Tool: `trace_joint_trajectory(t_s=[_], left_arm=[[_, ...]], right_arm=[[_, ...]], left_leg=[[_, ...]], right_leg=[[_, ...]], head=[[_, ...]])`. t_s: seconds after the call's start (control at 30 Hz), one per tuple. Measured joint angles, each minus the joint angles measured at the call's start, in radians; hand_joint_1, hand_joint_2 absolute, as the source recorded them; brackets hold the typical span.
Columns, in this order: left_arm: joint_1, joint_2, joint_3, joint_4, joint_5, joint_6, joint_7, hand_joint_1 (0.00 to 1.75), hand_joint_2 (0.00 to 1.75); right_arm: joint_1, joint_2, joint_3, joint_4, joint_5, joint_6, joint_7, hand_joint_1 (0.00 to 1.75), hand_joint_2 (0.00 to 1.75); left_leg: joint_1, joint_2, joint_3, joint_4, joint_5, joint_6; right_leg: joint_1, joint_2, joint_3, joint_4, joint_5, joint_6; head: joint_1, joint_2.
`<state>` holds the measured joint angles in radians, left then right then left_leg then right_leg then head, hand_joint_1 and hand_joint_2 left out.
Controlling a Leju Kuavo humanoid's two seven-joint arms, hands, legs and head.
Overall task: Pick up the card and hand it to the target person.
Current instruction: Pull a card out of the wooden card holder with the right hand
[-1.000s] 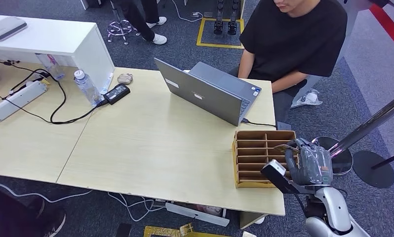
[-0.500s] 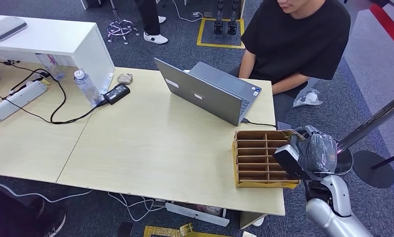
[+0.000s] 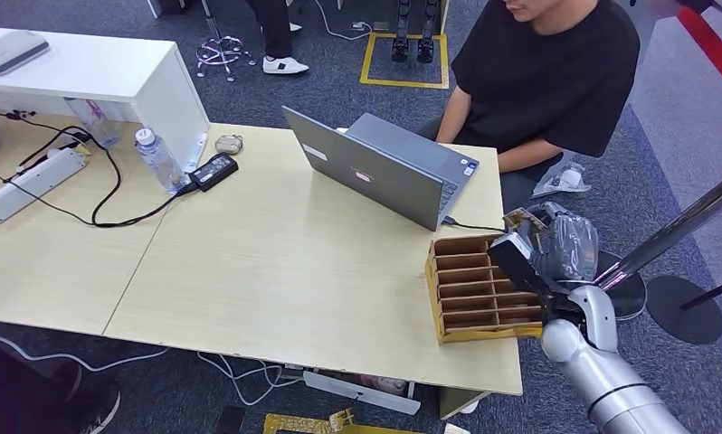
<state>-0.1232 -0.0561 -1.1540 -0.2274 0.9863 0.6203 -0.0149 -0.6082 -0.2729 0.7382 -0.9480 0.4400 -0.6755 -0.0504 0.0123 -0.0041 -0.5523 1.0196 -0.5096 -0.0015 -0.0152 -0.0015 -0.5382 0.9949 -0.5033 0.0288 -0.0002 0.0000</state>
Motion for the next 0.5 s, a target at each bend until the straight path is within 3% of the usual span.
trace_joint_trajectory(t_s=[0.5], left_arm=[[0.000,0.005,-0.002,0.000,-0.004,-0.005,0.001,0.00,0.00]], right_arm=[[-0.038,0.073,-0.013,0.102,0.002,-0.007,-0.044,1.38,1.75]], left_leg=[[0.000,0.000,0.000,0.000,0.000,0.000]], right_leg=[[0.000,0.000,0.000,0.000,0.000,0.000]], head=[[0.000,0.000]])
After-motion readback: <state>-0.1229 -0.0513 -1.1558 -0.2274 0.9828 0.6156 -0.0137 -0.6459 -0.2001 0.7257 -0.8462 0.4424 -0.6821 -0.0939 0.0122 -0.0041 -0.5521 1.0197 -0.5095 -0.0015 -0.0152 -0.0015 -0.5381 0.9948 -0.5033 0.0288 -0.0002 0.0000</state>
